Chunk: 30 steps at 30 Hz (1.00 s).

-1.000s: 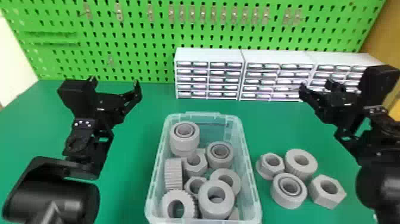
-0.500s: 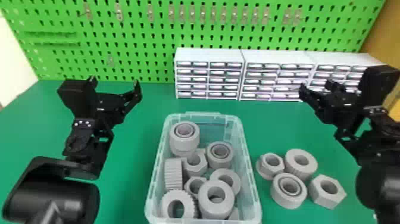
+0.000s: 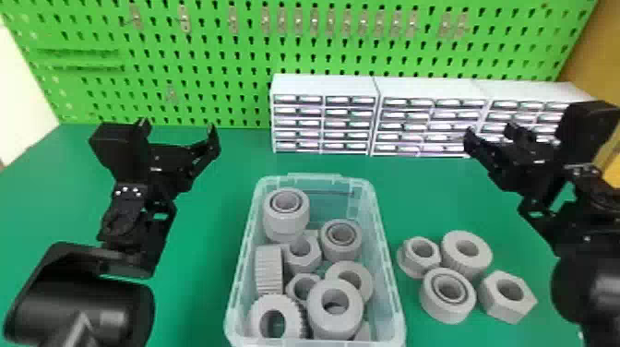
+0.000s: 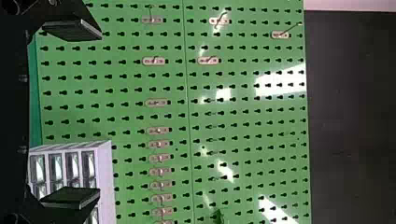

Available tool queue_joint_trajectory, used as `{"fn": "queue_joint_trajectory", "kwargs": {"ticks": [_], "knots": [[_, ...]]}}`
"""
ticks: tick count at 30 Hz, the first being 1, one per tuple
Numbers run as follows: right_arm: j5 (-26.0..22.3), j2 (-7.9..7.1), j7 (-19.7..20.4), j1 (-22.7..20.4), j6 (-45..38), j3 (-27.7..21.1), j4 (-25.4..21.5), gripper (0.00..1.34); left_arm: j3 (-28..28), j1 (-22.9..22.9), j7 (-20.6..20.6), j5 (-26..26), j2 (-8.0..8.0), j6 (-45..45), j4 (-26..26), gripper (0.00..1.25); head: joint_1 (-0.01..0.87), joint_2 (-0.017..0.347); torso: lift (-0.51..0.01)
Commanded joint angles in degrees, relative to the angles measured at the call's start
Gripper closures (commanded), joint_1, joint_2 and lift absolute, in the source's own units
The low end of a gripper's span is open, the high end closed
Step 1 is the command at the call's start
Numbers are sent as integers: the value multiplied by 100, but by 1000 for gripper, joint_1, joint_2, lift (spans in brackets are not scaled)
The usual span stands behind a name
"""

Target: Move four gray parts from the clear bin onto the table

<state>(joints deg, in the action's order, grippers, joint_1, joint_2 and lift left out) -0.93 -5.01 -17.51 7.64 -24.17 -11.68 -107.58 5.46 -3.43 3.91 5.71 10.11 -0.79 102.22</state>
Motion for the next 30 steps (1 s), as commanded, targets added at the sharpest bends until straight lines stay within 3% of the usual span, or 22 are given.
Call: {"fn": "queue_joint_trajectory", "kwargs": {"ticks": [1,30], "knots": [[-30,0,2,0,0,-1,0,509,-1,0,-4,0,0,0,0,108,678,34,-50],[-56,0,19,-17,0,8,-9,509,-10,9,-4,0,0,0,0,108,678,34,-50]]}}
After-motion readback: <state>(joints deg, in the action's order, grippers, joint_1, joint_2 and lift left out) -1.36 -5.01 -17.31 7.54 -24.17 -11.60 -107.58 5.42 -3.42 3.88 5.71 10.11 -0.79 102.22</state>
